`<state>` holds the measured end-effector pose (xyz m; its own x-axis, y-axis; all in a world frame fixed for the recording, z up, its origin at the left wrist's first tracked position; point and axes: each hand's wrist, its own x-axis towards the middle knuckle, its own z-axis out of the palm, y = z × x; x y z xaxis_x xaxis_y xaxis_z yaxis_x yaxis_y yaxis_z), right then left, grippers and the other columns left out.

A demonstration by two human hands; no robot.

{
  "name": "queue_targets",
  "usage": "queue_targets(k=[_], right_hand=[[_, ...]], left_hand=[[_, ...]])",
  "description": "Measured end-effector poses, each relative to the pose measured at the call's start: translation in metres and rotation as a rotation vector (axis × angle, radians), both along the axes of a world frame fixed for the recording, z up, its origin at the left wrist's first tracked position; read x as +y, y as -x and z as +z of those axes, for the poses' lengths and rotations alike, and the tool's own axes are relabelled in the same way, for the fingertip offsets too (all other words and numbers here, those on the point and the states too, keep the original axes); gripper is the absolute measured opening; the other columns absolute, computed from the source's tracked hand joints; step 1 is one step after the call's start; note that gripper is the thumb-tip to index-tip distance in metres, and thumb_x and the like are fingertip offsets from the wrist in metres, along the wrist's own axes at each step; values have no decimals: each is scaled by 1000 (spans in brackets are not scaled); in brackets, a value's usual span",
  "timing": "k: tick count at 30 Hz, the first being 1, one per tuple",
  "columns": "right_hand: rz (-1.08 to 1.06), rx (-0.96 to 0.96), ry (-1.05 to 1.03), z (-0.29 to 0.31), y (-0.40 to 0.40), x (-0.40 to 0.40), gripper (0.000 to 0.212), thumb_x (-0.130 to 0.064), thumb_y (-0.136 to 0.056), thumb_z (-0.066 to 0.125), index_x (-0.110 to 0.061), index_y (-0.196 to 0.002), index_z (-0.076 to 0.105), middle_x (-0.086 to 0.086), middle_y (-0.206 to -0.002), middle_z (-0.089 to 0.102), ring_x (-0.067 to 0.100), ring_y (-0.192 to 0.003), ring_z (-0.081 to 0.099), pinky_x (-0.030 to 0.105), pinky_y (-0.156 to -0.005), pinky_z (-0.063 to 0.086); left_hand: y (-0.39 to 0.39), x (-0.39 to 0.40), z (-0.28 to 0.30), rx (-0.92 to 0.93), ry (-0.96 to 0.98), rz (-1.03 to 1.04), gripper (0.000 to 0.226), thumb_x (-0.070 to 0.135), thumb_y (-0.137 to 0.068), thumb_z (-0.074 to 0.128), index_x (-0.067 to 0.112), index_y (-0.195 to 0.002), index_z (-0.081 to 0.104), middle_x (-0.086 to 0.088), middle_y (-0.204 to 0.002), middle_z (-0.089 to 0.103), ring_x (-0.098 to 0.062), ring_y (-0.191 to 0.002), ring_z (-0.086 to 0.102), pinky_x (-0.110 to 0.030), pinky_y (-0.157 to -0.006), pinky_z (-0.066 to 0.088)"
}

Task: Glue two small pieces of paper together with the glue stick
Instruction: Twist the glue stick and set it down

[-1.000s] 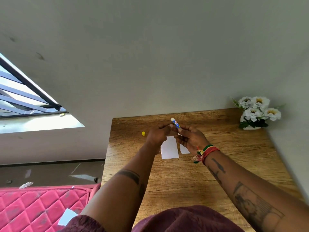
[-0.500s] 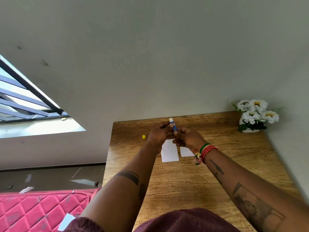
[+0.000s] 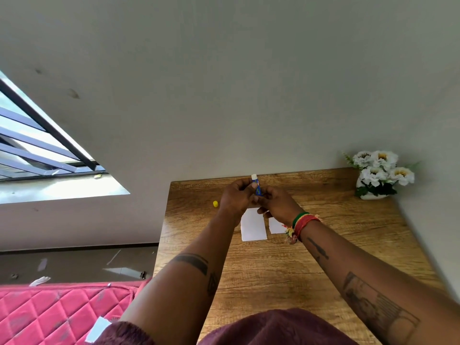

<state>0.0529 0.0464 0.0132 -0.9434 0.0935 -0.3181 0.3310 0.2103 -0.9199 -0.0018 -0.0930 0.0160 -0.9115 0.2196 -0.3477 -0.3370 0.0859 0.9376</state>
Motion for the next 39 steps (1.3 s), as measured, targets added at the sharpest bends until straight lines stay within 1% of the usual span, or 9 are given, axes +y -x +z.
queue_targets(k=[4, 9, 13, 17, 21, 31, 33, 37, 39], right_hand=[[-16, 3, -29, -2, 1, 0, 15, -21, -98, 64, -15, -110, 71, 5, -99, 74, 13, -70, 67, 30, -63, 55], [-107, -16, -76, 0, 4, -2, 19, -24, -89, 76, -8, -98, 70, 5, -79, 69, 16, -62, 64, 39, -66, 56], [-39, -8, -11, 3, 0, 1, 21, -23, -96, 67, -16, -116, 67, 4, -96, 72, 15, -68, 67, 33, -64, 56], [-55, 2, -43, 3, -1, 6, 16, -18, -97, 65, -16, -112, 71, -1, -87, 70, 8, -61, 63, 22, -56, 53], [-115, -38, -58, 1, 4, 6, 21, -20, -90, 74, -7, -104, 66, 8, -83, 70, 15, -62, 64, 28, -56, 52], [-65, -3, -48, -6, 8, -4, 27, -25, -94, 70, -24, -121, 69, -3, -100, 73, 16, -74, 70, 28, -61, 55], [-80, -16, -59, -9, 9, -3, 26, -23, -94, 70, -23, -119, 69, -1, -101, 72, 18, -74, 70, 29, -62, 55], [-99, -54, -92, -18, 7, 1, 13, -22, -91, 72, -22, -104, 69, 0, -93, 70, 13, -70, 67, 18, -53, 50], [-113, -69, -119, -27, 5, 3, 8, -22, -92, 71, -23, -100, 69, 2, -96, 72, 16, -74, 69, 21, -56, 51]], left_hand=[[0, -3, -1, 19, 8, -18, 17, 20, -99, 67, 13, -113, 75, 1, -98, 78, 5, -73, 72, -8, -54, 50], [-2, 4, -1, 23, -1, -26, 13, 17, -99, 67, 15, -109, 74, 1, -98, 78, -6, -82, 74, -17, -64, 56], [2, 2, 1, 45, 16, -21, 10, 19, -98, 68, 19, -106, 74, 5, -96, 78, 0, -80, 73, -12, -60, 53], [1, 3, 2, 50, 26, -29, 9, 20, -98, 69, 22, -104, 75, 6, -97, 78, -1, -83, 72, -12, -60, 52], [0, 5, 3, 43, 7, -32, 9, 17, -98, 68, 24, -100, 74, 4, -98, 77, -3, -86, 73, -13, -61, 54], [4, -7, -2, 58, 96, -12, 11, 23, -98, 68, 22, -106, 76, 7, -96, 78, -1, -84, 71, -15, -61, 51], [4, -11, -5, 71, 126, 6, 10, 24, -97, 70, 23, -105, 76, 7, -97, 78, -3, -88, 70, -18, -67, 49], [2, -34, -21, 118, 266, 89, 11, 29, -91, 77, 27, -101, 75, 12, -93, 76, 0, -86, 69, -22, -69, 49], [0, -54, -32, 145, 377, 136, 12, 30, -89, 79, 28, -99, 73, 11, -94, 76, -3, -87, 69, -26, -71, 52]])
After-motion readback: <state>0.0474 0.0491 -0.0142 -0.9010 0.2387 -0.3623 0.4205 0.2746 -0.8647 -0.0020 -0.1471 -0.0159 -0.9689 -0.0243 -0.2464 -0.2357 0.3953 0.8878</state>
